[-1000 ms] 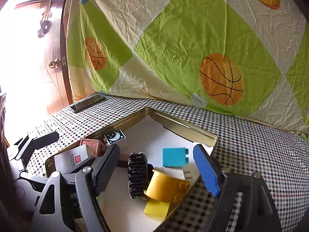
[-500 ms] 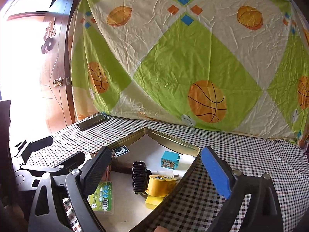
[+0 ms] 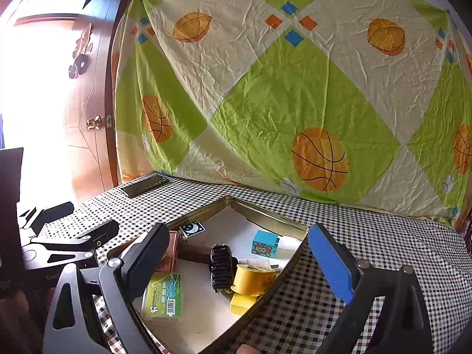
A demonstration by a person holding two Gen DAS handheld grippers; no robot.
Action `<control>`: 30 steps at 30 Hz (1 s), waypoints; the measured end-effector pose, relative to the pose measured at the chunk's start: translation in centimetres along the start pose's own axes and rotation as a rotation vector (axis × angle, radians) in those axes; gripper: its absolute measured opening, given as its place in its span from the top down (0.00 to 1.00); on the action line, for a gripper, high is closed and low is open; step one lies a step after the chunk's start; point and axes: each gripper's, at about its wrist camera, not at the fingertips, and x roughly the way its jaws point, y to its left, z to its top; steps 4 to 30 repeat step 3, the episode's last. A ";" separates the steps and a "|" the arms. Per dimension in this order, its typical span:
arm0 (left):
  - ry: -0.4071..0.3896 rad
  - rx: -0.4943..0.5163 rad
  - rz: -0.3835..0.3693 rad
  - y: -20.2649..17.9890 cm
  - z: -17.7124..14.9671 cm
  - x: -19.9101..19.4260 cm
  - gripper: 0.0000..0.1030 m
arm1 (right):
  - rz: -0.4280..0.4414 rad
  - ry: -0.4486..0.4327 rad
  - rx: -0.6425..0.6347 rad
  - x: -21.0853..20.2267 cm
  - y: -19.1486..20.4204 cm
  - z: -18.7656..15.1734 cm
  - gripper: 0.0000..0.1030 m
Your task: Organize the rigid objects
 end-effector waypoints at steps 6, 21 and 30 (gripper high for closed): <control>-0.005 0.003 -0.003 -0.1 -0.1 -0.1 0.00 | -0.001 -0.004 -0.002 -0.2 0.0 -0.1 0.06; -0.005 0.003 -0.003 -0.1 -0.1 -0.1 0.00 | -0.001 -0.004 -0.002 -0.2 0.0 -0.1 0.06; -0.005 0.003 -0.003 -0.1 -0.1 -0.1 0.00 | -0.001 -0.004 -0.002 -0.2 0.0 -0.1 0.06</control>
